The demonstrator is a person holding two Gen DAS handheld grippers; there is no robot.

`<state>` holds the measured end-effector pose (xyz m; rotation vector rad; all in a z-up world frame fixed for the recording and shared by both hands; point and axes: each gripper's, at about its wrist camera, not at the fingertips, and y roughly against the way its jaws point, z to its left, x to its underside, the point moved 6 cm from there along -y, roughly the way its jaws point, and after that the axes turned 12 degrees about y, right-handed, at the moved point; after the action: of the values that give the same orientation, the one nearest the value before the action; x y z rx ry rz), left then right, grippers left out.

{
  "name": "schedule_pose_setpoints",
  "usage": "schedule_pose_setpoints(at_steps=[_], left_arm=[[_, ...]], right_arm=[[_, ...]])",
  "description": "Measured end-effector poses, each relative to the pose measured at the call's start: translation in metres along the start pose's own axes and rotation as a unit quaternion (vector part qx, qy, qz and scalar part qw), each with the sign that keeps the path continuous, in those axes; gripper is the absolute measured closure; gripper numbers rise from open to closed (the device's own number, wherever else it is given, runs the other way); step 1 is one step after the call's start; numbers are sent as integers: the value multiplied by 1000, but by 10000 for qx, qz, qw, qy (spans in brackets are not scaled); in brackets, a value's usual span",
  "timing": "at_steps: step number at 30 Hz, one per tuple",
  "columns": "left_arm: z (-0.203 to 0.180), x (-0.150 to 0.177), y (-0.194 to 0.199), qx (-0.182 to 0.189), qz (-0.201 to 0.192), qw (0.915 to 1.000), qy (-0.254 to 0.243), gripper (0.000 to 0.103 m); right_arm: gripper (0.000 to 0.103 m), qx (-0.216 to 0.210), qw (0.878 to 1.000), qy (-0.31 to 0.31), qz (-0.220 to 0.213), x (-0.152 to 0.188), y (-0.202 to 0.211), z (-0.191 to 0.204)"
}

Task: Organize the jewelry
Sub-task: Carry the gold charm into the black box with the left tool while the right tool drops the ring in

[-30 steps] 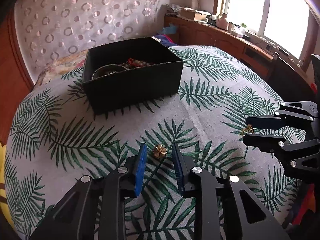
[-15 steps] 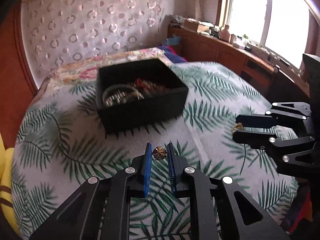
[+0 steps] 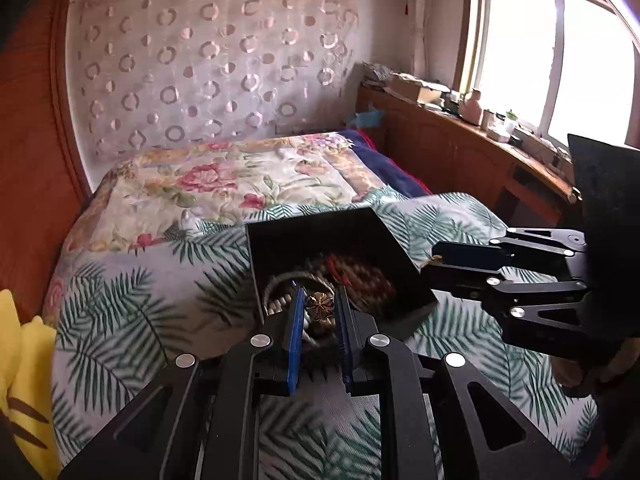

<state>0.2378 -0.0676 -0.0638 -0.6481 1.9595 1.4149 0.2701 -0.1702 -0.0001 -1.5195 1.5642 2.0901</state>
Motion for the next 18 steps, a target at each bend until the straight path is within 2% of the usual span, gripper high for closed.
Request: schedule_pose_setpoints(at_steps=[13,15,17,18], left_arm=[[18,-25,-41,-194,117,9997,111,89],[16,-27,-46,-208,129,9996,110,89],[16,-29,-50,-203,143,9996,114,89],[16,-30,-51,-207,144,9996,109,89]], right_arm=[[74,-146,9999,55,27,-20,-39,-19],[72,-163,9999,15,14,-20,-39,-21],[61,-148,9999,-9,-6,-21,-39,-23],[59,-130,9999,-18,-31,-21,-38,-23]])
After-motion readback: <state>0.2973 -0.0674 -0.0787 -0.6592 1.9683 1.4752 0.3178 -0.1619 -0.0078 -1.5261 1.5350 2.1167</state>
